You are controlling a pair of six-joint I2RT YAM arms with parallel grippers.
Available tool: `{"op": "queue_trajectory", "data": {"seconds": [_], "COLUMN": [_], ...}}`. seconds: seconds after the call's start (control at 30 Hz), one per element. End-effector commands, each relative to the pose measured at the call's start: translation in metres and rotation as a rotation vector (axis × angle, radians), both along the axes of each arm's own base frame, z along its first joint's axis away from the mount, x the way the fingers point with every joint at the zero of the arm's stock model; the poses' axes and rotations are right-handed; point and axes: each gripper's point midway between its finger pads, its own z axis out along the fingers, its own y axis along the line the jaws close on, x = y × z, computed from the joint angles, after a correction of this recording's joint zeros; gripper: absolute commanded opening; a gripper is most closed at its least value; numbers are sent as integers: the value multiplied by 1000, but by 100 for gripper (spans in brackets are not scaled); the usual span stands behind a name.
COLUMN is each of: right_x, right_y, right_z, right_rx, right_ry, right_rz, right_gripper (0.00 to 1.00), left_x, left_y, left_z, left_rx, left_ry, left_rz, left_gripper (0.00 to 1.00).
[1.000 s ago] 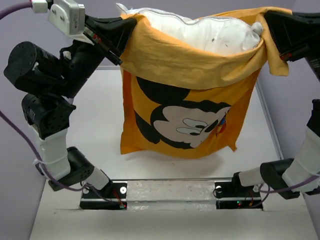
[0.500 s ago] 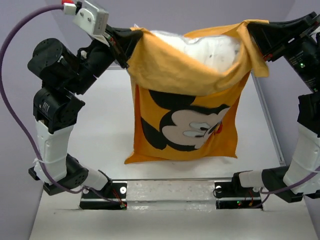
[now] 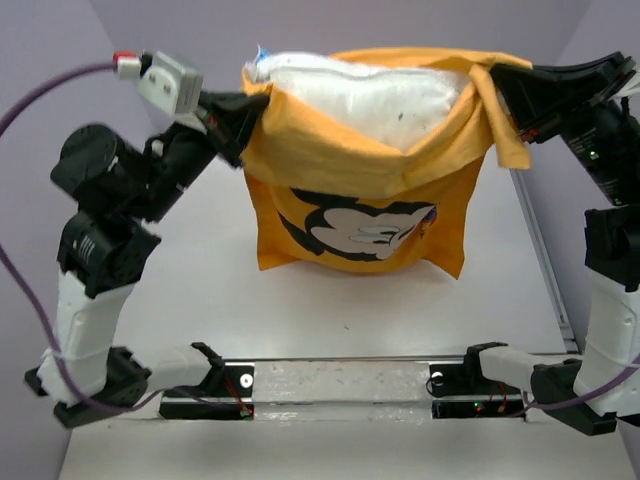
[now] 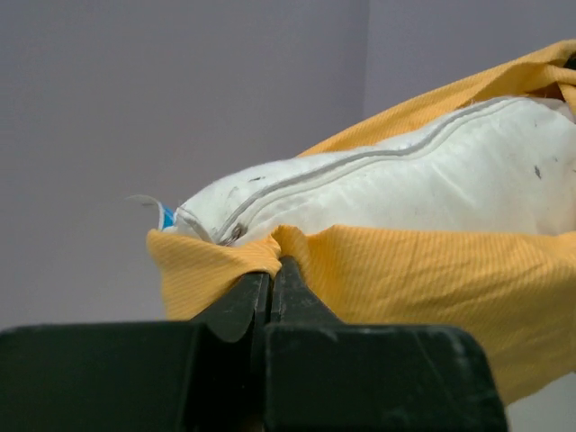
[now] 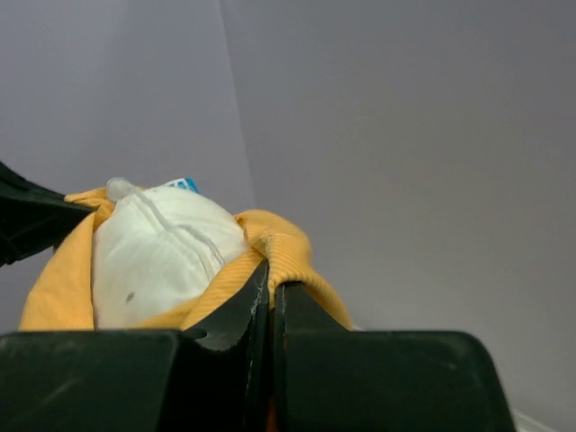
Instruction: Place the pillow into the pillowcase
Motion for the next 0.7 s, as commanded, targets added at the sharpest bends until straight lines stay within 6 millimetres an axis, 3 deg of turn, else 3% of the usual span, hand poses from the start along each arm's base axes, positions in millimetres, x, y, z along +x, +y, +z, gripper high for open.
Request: {"op": "queue_trajectory", "data": {"seconds": [0.0, 0.03, 0.07, 0.1, 0.13, 0.17, 0.2, 0.23, 0.27, 0.3, 0.37, 0.4, 0.47, 0.5, 0.53, 0.57, 0.63, 0.67], "right_x": [-3, -27, -108, -93, -85, 26, 5, 24, -6, -5, -54, -79, -62, -31, 20, 26, 19, 18], "right_y": [-3, -6, -17, -11, -6, 10, 1, 0, -8, -11, -17, -15, -6, -3, 2, 5, 5, 5], "right_z": [16, 49, 98, 94, 81, 6, -8, -28, 1, 20, 66, 74, 50, 23, -18, -18, 1, 5], "right_rx": [-11, -2, 35, 31, 9, -25, 31, 41, 15, 7, 35, 32, 36, 38, 10, -5, -2, 12], "right_ry": [-60, -144, -360, -322, -268, -1, -22, 11, -49, -80, -221, -262, -213, -132, 31, 52, -4, -22], "right_rz": [-25, -25, -23, 8, 30, 39, 13, -4, -49, -69, -67, -33, 19, 20, 0, 8, 15, 23], "right_gripper": [0, 0, 0, 0, 0, 0, 0, 0, 0, 0, 0, 0, 0, 0, 0, 0, 0, 0], "left_x": [-91, -97, -112, -109, -78, -48, -20, -15, -24, -62, -84, -72, -33, -10, -5, -7, -19, -16], "left_y": [92, 83, 85, 77, 58, 49, 34, 29, 42, 75, 77, 60, 36, 19, 7, 8, 28, 34], "left_z": [89, 106, 116, 116, 82, 54, 12, -15, 7, 83, 105, 89, 41, 15, 19, 29, 62, 65], "left_rx": [-314, -288, -281, -261, -178, -145, -170, -152, -183, -270, -231, -161, -29, 31, 25, -3, -83, -92], "left_ry": [-316, -355, -364, -350, -223, -145, -119, -60, -123, -259, -282, -207, -47, 31, 6, -23, -120, -127], "left_rz": [61, 11, -30, -50, -25, 35, 68, 58, 79, 91, 33, 1, 35, 41, 7, 2, 47, 85], "left_gripper": [0, 0, 0, 1, 1, 2, 0, 0, 0, 0, 0, 0, 3, 4, 4, 2, 0, 0]}}
